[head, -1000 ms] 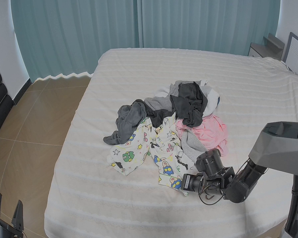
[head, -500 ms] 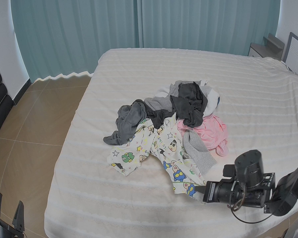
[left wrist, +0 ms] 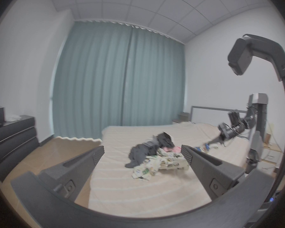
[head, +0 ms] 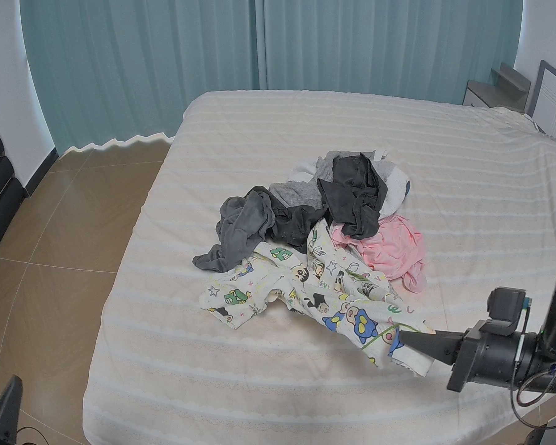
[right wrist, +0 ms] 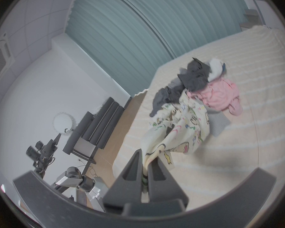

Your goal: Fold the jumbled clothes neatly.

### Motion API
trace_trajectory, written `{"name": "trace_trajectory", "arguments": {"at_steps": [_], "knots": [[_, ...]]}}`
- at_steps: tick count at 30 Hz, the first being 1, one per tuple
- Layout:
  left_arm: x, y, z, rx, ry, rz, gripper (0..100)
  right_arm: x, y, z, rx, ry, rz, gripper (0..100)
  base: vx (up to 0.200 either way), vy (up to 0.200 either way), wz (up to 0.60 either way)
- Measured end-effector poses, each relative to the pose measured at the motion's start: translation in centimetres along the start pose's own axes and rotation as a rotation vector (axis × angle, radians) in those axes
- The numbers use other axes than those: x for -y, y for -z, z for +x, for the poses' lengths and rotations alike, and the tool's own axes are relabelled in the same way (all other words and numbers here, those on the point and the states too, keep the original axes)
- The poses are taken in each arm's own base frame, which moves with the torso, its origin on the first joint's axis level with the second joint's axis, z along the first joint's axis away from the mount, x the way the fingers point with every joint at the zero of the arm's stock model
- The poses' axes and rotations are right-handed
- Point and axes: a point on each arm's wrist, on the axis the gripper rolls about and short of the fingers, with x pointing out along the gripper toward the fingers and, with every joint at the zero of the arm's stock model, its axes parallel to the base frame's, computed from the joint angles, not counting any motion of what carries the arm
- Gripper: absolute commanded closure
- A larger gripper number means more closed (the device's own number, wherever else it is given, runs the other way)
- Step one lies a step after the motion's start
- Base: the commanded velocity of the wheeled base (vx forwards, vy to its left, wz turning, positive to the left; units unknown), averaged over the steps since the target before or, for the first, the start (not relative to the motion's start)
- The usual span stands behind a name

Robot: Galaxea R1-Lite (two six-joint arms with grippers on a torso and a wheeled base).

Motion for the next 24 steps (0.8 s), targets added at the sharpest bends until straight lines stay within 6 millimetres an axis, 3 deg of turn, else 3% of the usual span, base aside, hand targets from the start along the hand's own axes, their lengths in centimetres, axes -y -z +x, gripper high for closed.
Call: {"name": "trace_trajectory", "arguments": {"at_steps": [8, 16, 24], "knots": [[-0.8, 0.0, 4.5, -0.282, 0.291, -0.012, 0, -2.2, -2.7, -2.1, 0.089, -0.138, -0.084, 100, 0.0, 0.0, 0.0], [-0.7, 2.5, 9.3, -0.598, 0.52, -0.05, 0, -5.2, -6.7, -3.3, 0.172, -0.292, -0.124, 100, 0.0, 0.0, 0.0], [0.4, 5.2, 13.1, -0.783, 0.632, 0.036, 0, -7.5, -10.0, -3.9, 0.243, -0.404, -0.147, 100, 0.0, 0.0, 0.0]]}}
